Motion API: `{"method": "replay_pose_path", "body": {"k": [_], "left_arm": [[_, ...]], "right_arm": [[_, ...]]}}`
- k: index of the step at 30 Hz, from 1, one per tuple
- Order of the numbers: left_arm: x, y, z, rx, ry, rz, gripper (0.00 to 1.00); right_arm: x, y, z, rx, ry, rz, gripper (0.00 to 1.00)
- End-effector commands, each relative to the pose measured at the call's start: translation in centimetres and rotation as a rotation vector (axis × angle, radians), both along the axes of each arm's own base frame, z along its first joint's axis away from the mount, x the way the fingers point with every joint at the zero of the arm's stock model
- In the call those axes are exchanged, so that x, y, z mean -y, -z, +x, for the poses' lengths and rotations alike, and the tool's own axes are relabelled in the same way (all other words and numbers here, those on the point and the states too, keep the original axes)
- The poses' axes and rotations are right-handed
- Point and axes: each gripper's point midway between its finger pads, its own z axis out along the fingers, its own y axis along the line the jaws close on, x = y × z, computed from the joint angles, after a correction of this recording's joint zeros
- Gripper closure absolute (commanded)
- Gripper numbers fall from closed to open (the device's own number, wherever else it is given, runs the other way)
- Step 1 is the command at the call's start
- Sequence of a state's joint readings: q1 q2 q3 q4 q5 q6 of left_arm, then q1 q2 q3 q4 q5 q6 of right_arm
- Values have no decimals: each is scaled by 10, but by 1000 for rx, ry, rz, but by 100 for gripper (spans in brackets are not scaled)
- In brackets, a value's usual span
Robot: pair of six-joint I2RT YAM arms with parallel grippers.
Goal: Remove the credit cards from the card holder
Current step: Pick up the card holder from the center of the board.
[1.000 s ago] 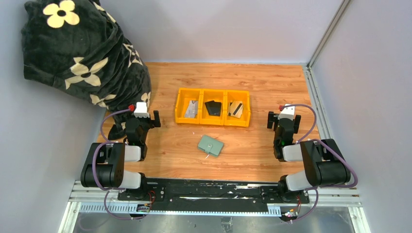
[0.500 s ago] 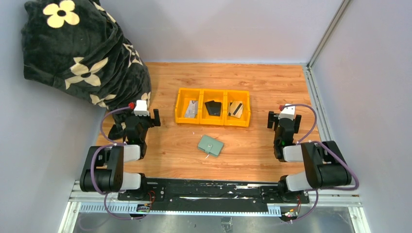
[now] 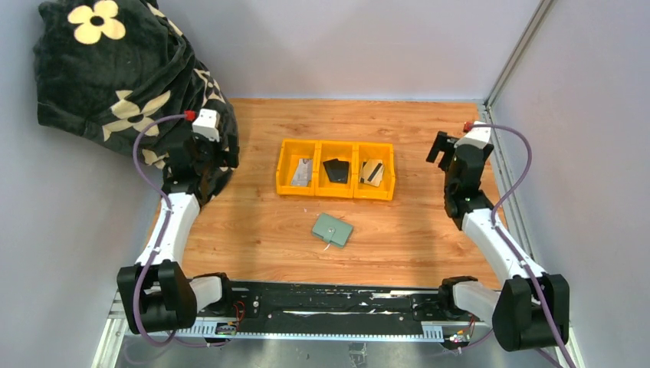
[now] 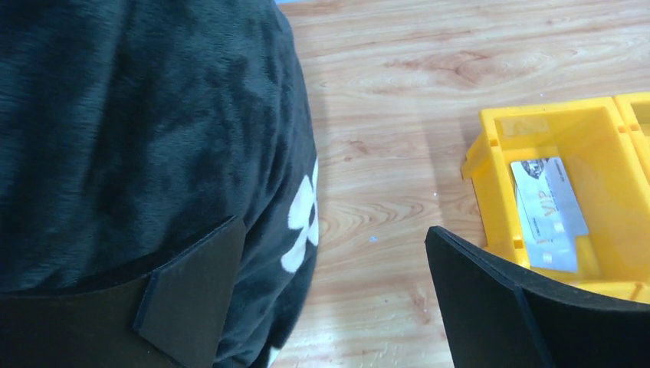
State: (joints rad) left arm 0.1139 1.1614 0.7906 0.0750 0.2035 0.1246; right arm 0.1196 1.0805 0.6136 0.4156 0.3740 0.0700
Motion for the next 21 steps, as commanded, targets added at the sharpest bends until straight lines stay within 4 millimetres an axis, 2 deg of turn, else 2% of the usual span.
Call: {"method": "replay_pose_path", "body": {"k": [1,4,6,10,13,17,19,21], "left_arm": [[-3,13,-25,-213,54,-81,0],[-12,-1,-26,-222,52,-138,1],[-17,-7,-28,-233,49,-146,1],[-17,-5,-41,-298,71,-113,0],[-16,-4,-49,-328,90,-84,0],[-10,0,-60,-357,115,-95,0],[-2,4,-65,-375,147,-116,0],[9,7,-71,-387,192,-148,0]], "right_arm": [[-18,8,-6,-121,13,329,6],[-35,0,1,-93,-106,469,6],[-65,-6,7,-121,-277,485,6],[-103,18,0,-353,-327,366,6],[-133,23,-5,-407,-356,264,7],[-184,29,-14,-437,-450,209,11],[-213,34,-17,-471,-501,190,14],[-231,42,-15,-514,-523,174,17]]}}
